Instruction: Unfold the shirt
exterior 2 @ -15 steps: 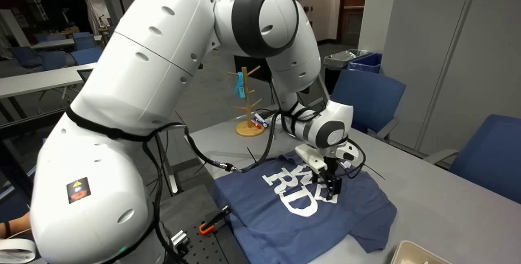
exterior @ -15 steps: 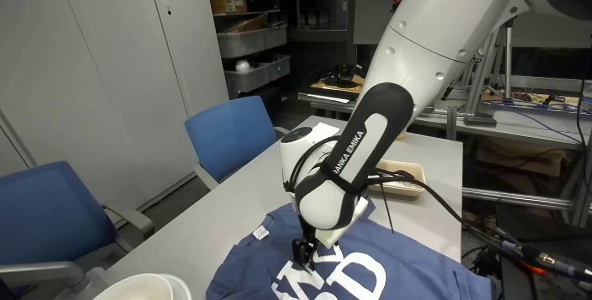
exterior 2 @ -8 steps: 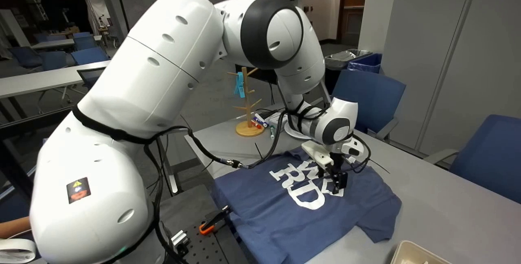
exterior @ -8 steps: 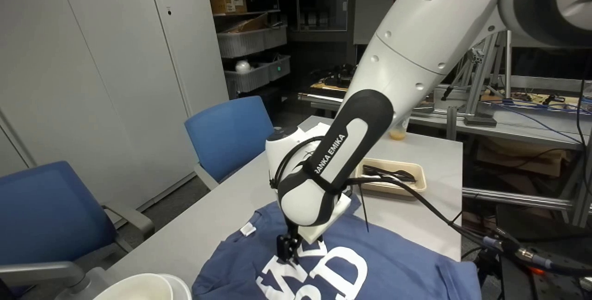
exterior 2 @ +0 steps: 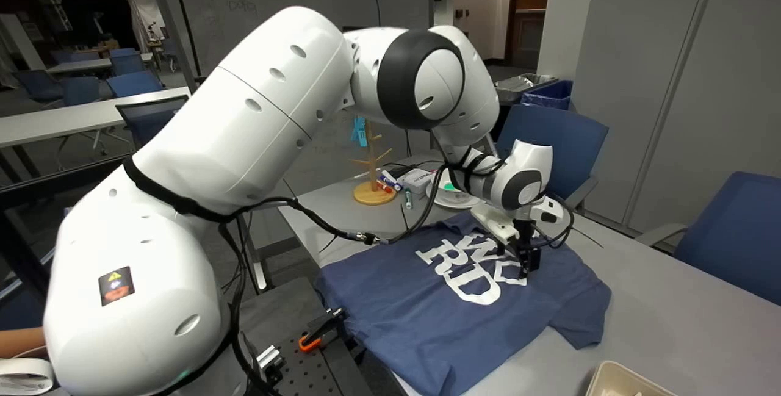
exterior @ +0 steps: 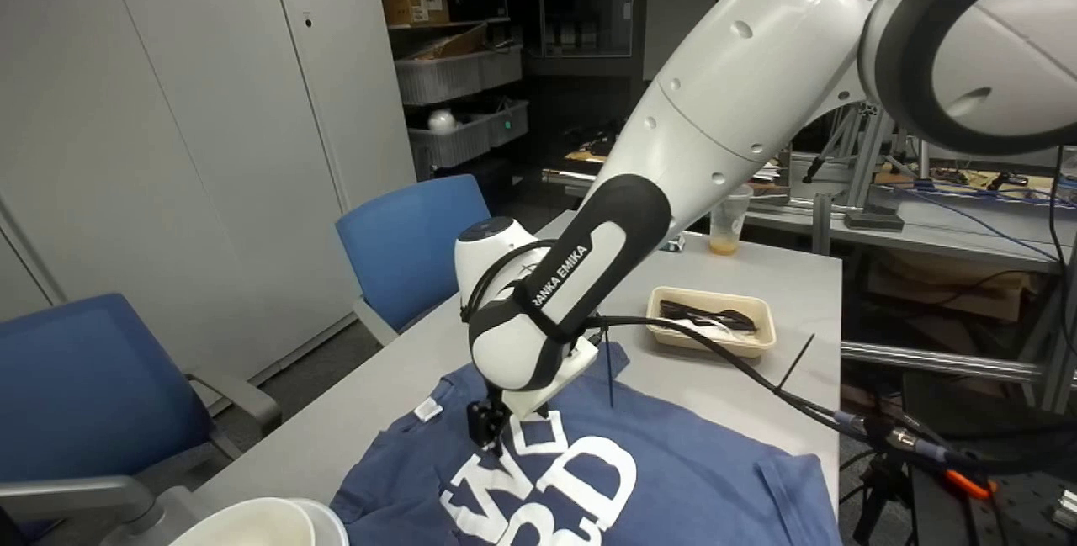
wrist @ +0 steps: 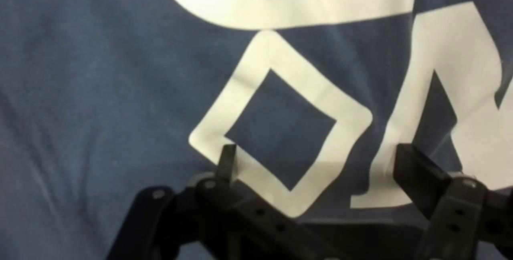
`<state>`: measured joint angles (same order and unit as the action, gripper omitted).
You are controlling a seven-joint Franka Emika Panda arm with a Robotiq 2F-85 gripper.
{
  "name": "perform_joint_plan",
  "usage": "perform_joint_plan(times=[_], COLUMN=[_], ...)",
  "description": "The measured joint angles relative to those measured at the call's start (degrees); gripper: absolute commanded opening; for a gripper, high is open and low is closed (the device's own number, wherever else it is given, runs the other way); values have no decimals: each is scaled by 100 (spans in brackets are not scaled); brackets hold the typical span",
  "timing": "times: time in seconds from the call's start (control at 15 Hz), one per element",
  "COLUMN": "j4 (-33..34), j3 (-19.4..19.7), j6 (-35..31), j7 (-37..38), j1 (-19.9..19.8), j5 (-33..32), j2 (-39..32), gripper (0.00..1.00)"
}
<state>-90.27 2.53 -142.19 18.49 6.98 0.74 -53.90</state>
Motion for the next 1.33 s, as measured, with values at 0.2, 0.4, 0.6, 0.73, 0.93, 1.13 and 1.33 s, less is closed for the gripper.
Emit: perform_joint_plan(times=[0.2, 0.4, 0.6, 0.73, 0.93, 1.13, 1.33], j4=[446, 614, 546, 290, -428, -1268, -2137], j3=[70, 92, 61, 10, -59, -84, -111], j6=[35, 36, 44, 44, 41, 33, 0], j7=[33, 40, 40, 40, 40, 40, 40], j1=[-14, -14, 1, 29, 116, 247, 383], j5=[0, 0, 0, 0, 0, -2, -47], j2=[-203, -242, -122, 135, 815, 1628, 2447], gripper=[100, 100, 100, 100, 100, 100, 100])
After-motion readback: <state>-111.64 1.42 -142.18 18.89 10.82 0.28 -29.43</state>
